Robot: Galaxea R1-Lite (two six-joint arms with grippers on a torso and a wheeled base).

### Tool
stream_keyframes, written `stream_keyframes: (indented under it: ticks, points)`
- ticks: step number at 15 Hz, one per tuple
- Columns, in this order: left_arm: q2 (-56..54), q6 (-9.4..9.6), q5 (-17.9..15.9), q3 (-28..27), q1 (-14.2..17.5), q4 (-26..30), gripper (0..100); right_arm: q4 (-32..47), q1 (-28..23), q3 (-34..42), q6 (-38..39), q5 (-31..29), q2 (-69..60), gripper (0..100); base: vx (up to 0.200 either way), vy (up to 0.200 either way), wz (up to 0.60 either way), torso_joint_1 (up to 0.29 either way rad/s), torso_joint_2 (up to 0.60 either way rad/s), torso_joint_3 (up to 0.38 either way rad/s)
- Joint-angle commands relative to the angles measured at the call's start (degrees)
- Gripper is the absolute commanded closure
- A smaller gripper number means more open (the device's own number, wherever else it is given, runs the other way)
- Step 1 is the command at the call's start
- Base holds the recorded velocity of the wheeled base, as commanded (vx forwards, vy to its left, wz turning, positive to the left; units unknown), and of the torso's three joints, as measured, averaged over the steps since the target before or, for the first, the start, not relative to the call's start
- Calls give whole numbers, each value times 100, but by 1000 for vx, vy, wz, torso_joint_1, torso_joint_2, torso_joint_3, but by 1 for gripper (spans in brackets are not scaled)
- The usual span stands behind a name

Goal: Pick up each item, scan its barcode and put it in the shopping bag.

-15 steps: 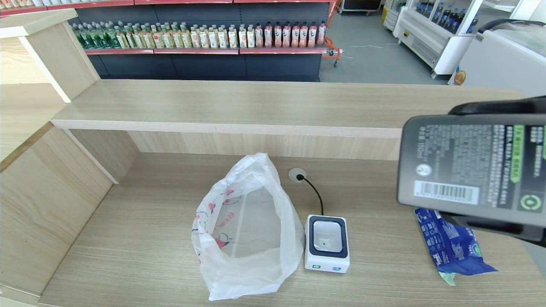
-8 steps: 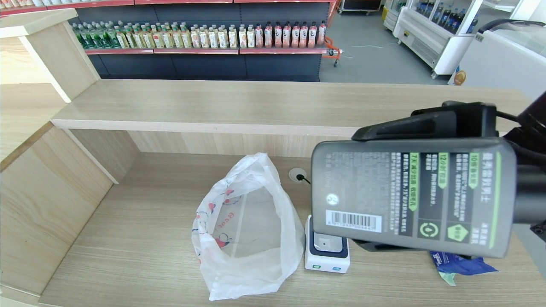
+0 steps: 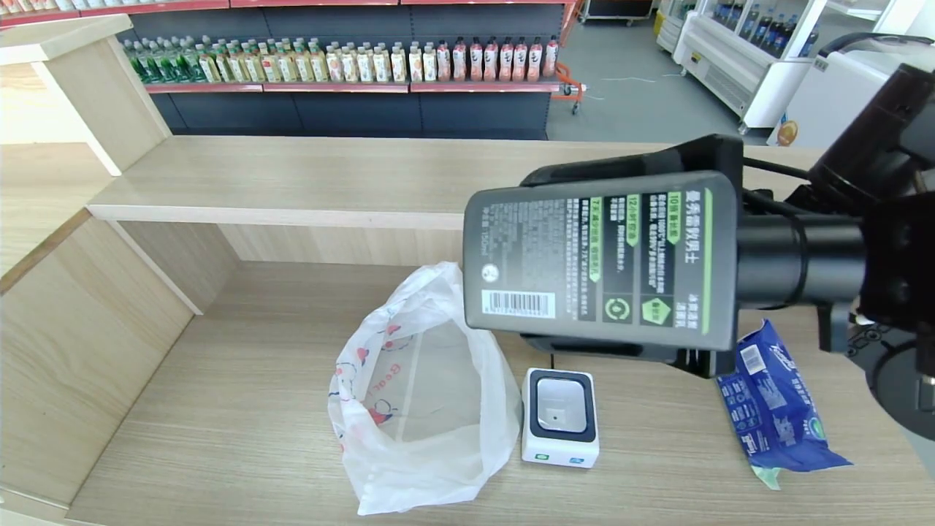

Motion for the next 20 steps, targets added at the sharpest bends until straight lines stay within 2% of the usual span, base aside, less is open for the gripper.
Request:
stream_keyframes:
  ticks: [1, 3, 4, 5, 6, 7, 8, 9, 12, 14, 17, 20]
  points:
    - [-2, -4, -1, 1, 4, 0, 0, 462, 112, -20, 130, -580, -253, 100, 0, 0, 0, 0, 0, 0]
    - [-2, -4, -1, 1, 4, 0, 0, 1429, 411, -29, 806, -1987, -640, 100, 0, 0, 0, 0, 0, 0]
    - [-2, -4, -1, 1, 4, 0, 0, 1807, 551, 42, 1448, -2725, -834, 100, 0, 0, 0, 0, 0, 0]
    - [-2, -4, -1, 1, 4, 0, 0, 1912, 613, 50, 1800, -3033, -895, 100, 0, 0, 0, 0, 0, 0]
    - [-2, -4, -1, 1, 4, 0, 0, 2132, 718, 42, 2977, -4219, -965, 100, 0, 0, 0, 0, 0, 0]
    - [-2, -4, -1, 1, -5, 0, 0, 2193, 718, -46, 3540, -4869, -930, 100, 0, 0, 0, 0, 0, 0]
    - [-2, -4, -1, 1, 4, 0, 0, 2281, 710, -90, 3900, -5168, -913, 100, 0, 0, 0, 0, 0, 0]
    - [-2, -4, -1, 1, 4, 0, 0, 2791, 675, -178, 4876, -5713, -948, 100, 0, 0, 0, 0, 0, 0]
    - [-2, -4, -1, 1, -5, 0, 0, 3512, 595, -143, 6757, -6566, -1062, 100, 0, 0, 0, 0, 0, 0]
    - [-2, -4, -1, 1, 4, 0, 0, 4241, 569, -213, 8180, -6794, -1211, 100, 0, 0, 0, 0, 0, 0]
    - [-2, -4, -1, 1, 4, 0, 0, 5305, 376, -222, 9367, -6812, -1431, 100, 0, 0, 0, 0, 0, 0]
    - [-2, -4, -1, 1, 4, 0, 0, 5849, -20, -108, 10158, -6785, -1449, 100, 0, 0, 0, 0, 0, 0]
